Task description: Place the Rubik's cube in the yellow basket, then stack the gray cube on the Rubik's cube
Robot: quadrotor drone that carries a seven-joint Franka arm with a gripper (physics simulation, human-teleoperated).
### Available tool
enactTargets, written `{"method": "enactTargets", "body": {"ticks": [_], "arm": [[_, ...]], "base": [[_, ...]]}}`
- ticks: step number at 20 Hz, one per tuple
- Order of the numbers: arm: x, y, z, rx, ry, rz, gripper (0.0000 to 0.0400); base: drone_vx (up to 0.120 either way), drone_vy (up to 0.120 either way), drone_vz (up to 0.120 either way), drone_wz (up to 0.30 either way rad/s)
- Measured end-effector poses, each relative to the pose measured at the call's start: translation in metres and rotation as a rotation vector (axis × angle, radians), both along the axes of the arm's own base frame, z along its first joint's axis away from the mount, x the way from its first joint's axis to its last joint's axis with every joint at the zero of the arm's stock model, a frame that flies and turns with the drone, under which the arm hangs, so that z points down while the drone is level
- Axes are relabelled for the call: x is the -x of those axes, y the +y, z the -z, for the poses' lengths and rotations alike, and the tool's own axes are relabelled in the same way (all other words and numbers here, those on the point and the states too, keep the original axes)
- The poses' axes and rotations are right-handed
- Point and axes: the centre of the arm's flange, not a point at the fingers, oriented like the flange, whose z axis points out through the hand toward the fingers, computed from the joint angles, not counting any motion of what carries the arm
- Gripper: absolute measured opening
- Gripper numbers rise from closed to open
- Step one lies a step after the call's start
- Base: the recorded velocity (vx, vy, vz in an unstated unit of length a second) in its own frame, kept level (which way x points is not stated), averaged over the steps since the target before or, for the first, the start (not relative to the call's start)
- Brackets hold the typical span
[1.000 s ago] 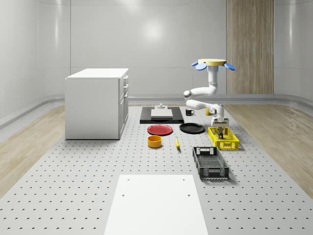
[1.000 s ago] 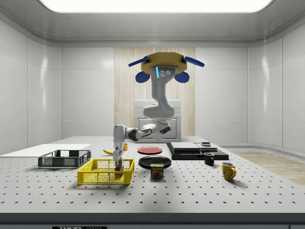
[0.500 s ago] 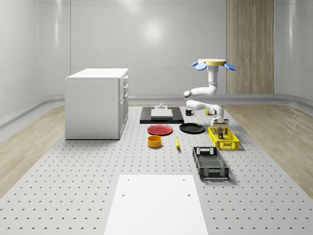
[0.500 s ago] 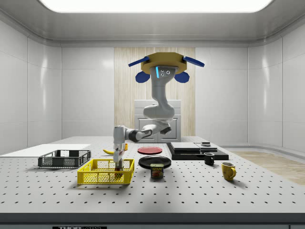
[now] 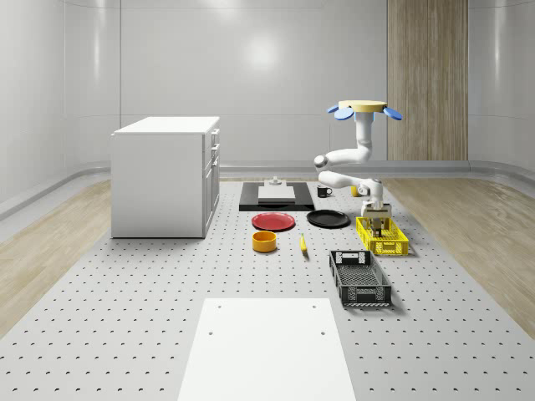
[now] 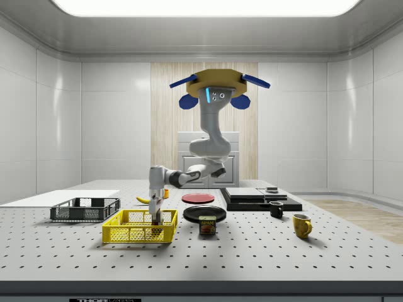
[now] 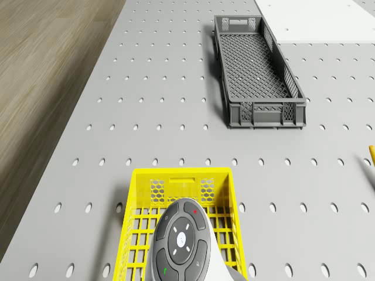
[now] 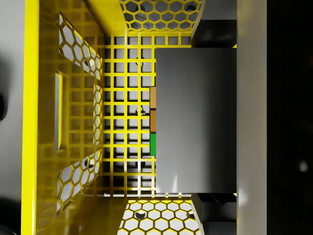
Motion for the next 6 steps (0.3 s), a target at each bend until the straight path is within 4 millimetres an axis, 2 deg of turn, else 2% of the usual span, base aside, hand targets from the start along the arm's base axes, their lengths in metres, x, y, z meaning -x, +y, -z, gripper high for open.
{"method": "enactTargets", "body": {"ticks": [6], "arm": [[0.0,0.0,0.015,0.0,0.0,0.0,0.0393]], "base": [[0.0,0.0,0.0,0.0]]}}
